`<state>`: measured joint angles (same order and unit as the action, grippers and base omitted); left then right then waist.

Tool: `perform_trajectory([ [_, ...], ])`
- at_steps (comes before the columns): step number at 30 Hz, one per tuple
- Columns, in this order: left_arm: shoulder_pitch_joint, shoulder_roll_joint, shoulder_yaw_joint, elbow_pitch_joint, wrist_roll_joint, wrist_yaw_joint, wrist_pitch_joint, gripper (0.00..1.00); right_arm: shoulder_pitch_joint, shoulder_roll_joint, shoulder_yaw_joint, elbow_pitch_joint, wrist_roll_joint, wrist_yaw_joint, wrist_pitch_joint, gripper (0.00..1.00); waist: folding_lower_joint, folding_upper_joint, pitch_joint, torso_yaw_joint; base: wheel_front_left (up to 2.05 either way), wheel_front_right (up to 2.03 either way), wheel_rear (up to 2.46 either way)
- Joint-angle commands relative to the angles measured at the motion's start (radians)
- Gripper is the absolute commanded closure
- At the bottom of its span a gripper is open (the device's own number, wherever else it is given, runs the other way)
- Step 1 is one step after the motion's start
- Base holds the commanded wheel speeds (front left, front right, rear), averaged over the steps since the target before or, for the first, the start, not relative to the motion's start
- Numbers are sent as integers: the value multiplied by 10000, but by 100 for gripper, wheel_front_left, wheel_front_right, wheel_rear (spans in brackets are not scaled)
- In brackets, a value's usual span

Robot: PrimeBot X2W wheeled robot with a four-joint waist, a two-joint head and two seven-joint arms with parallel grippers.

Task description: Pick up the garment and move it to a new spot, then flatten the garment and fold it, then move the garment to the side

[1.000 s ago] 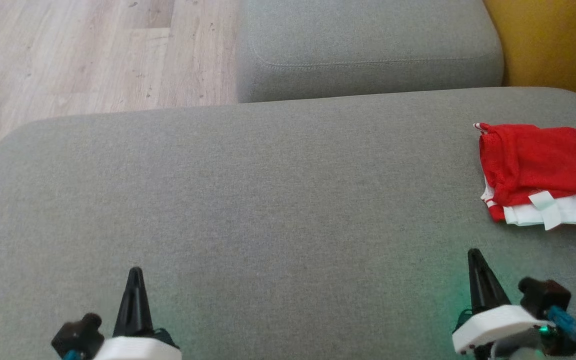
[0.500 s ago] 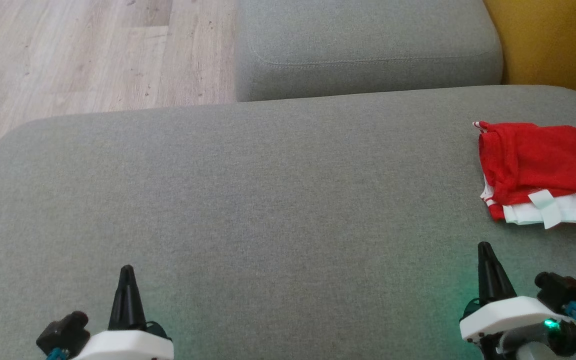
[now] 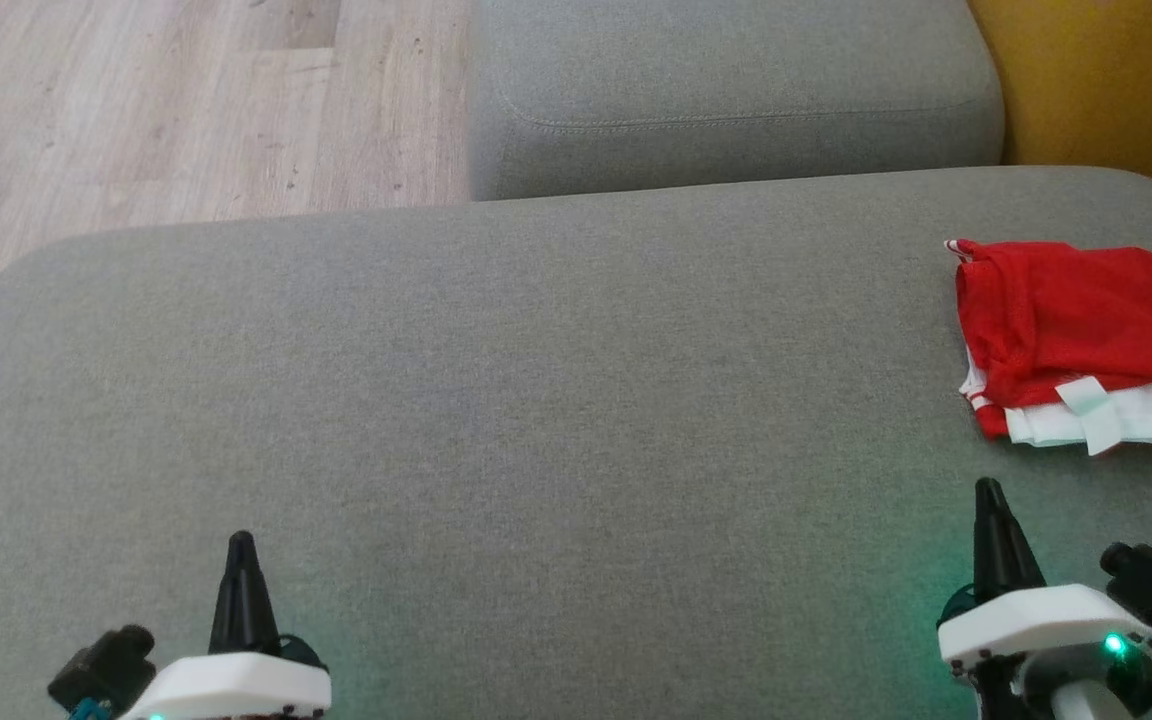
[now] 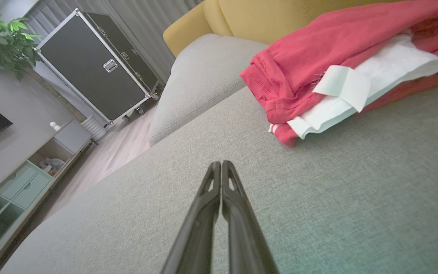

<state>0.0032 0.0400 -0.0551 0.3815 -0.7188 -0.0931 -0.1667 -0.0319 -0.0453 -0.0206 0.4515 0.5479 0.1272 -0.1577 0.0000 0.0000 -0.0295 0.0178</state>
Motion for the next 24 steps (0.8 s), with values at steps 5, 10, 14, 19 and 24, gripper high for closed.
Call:
perform_trajectory([
  [5,-595,32,289,-405,-552,-75,176,100,-516,-22,-58,-463,675,10,160,100,0,0,16,-8,0,0,0],
  [10,-624,36,367,-459,-1022,-92,324,100,-530,-24,-107,-553,1234,11,304,100,0,0,34,-18,0,0,0],
  [14,-653,40,446,-513,-1492,-109,472,100,-543,-25,-156,-644,1794,13,448,100,0,0,51,-27,0,0,0],
  [19,-683,44,525,-566,-1963,-126,620,100,-557,-27,-206,-734,2353,14,591,100,0,0,68,-37,0,0,0],
  [24,-712,48,604,-620,-2433,-143,767,100,-571,-28,-255,-824,2913,16,735,100,0,0,86,-46,0,0,0],
])
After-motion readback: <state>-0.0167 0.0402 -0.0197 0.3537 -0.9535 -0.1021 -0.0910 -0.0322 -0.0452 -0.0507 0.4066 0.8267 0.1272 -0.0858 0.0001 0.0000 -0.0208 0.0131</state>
